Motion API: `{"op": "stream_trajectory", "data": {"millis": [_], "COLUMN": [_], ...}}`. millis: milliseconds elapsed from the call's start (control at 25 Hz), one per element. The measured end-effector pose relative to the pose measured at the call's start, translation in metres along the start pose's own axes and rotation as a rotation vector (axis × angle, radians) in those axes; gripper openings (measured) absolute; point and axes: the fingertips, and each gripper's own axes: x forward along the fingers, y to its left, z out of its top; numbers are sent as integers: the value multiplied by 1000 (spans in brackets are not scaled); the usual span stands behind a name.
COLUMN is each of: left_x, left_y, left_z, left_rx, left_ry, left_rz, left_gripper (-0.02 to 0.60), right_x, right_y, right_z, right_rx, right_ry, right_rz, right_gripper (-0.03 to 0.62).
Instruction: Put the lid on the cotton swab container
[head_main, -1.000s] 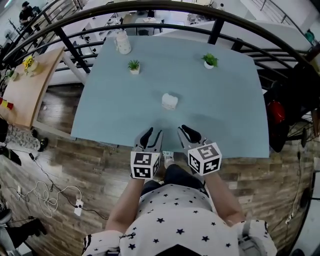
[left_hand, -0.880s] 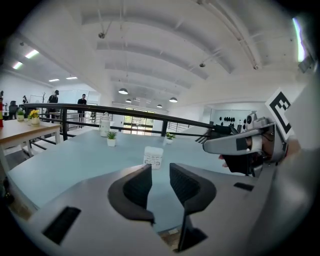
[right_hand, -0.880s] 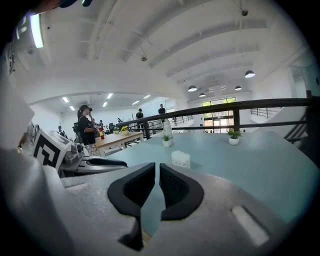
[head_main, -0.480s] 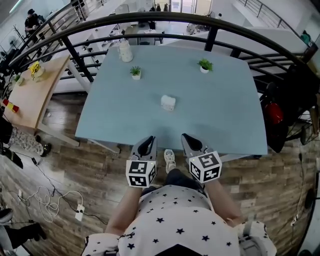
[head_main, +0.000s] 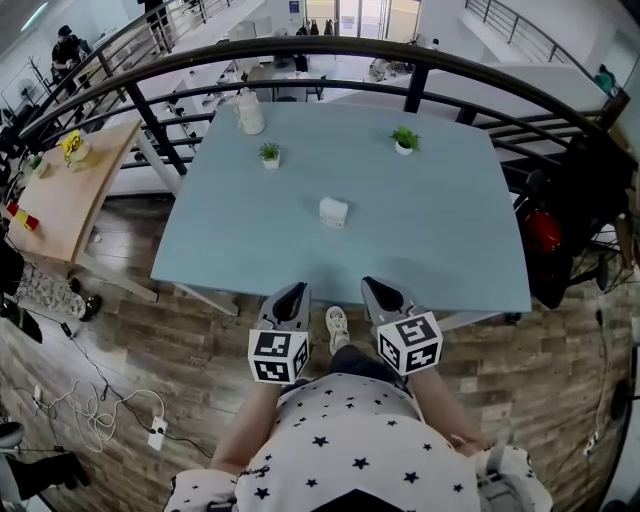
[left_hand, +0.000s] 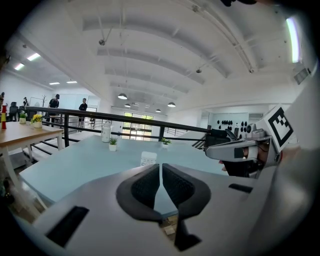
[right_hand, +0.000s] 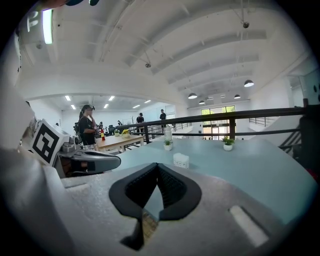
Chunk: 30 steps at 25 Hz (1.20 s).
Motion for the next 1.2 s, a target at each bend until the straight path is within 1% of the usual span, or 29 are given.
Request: {"op": "stream_trajectory", "data": {"millis": [280,800,1200], "left_x": [2,3,4], "left_y": [-2,-3,-3], "left_z": [2,-2,-4], "left_rx": [7,3,22], "left_ry": [3,10,21], "left_rz": [-10,-23,-25], "left_gripper": [18,17,17], "right_x": [-1,-4,-2], "right_y": [-3,-2,-5], "right_z": [3,6,9], "right_rx": [-35,-29,-21], "right_ry": [2,-21,-38], "right_rz": [-19,-7,-6], "right_gripper": [6,6,5]}}
